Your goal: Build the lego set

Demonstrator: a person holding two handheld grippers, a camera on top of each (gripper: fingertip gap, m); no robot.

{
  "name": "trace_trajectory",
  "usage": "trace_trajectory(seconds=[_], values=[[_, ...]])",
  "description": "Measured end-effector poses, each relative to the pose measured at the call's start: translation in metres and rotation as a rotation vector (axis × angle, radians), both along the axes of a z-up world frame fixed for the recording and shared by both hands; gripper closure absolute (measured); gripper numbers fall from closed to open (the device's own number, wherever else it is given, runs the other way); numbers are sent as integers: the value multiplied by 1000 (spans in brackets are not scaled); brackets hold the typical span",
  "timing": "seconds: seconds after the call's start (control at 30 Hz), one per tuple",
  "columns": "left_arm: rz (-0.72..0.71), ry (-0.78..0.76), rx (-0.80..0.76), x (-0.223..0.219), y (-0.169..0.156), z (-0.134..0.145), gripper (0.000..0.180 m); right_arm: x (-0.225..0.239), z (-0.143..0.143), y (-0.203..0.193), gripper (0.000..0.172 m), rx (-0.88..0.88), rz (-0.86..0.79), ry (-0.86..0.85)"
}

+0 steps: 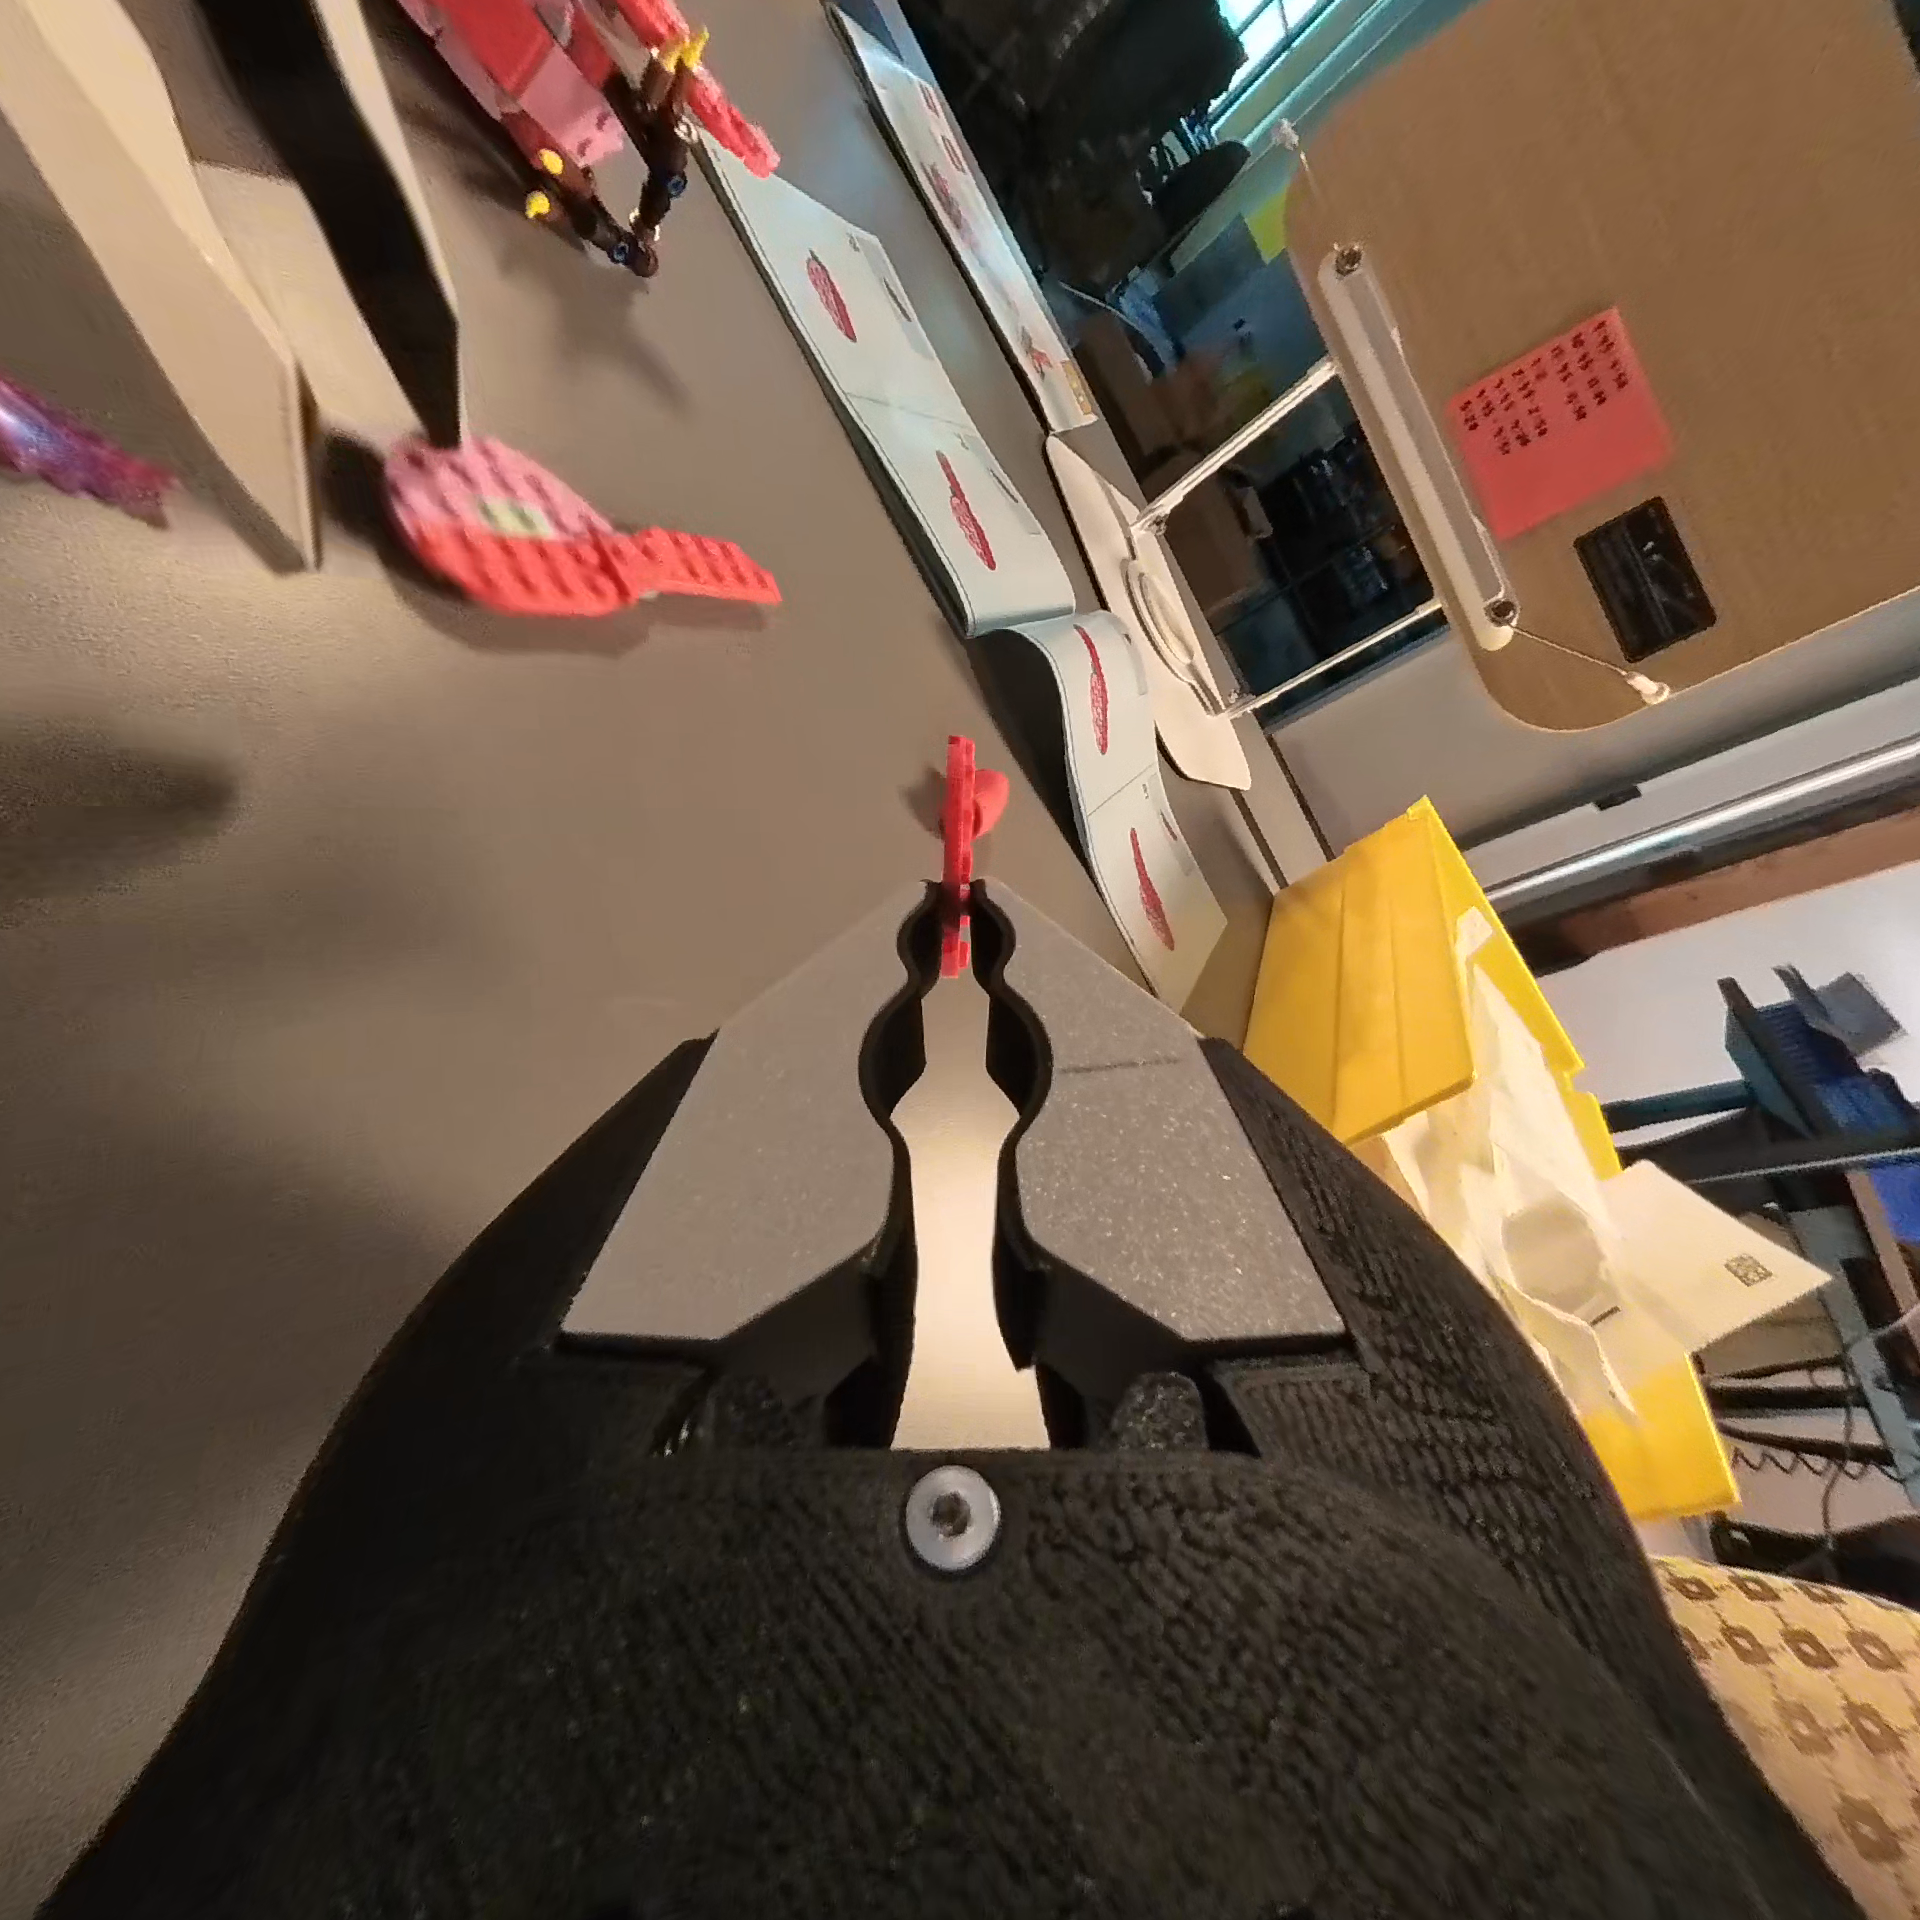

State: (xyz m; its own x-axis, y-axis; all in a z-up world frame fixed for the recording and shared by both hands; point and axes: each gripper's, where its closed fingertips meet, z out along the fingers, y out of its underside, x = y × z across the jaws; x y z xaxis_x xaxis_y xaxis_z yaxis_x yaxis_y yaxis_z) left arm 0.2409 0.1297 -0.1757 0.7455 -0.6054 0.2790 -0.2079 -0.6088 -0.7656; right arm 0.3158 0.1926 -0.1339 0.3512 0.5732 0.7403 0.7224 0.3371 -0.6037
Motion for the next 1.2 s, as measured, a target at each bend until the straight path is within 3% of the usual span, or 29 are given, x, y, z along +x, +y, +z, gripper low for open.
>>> trace_trajectory(seconds=[0.1, 0.2, 0.3, 0.43, 0.7, 0.87, 1.07, 1.2], values=[[-33, -75, 47, 14, -1, 12, 119, -5, 2, -1, 170, 28, -2, -3], [24, -161, 194, 10, 5, 41, 121, -16, 18, -3, 170, 160, -10, 19], [76, -343, 254, 5, 5, 71, 124, -36, 34, -15, 170, 337, 24, -1], [159, -485, 333, -18, 11, 93, 134, -64, 34, -28, 170, 440, 99, -71], [390, -191, 628, -99, 13, 99, 145, -111, -8, -37, 169, 161, 228, -313], [442, -53, 624, -125, 1, 88, 146, -139, -23, -40, 170, 44, 323, -464], [497, -40, 689, -141, -12, 91, 162, -161, -36, -42, 169, -53, 352, -546], [504, -34, 721, -144, -17, 96, 165, -165, -47, -53, 153, -184, 381, -564]])
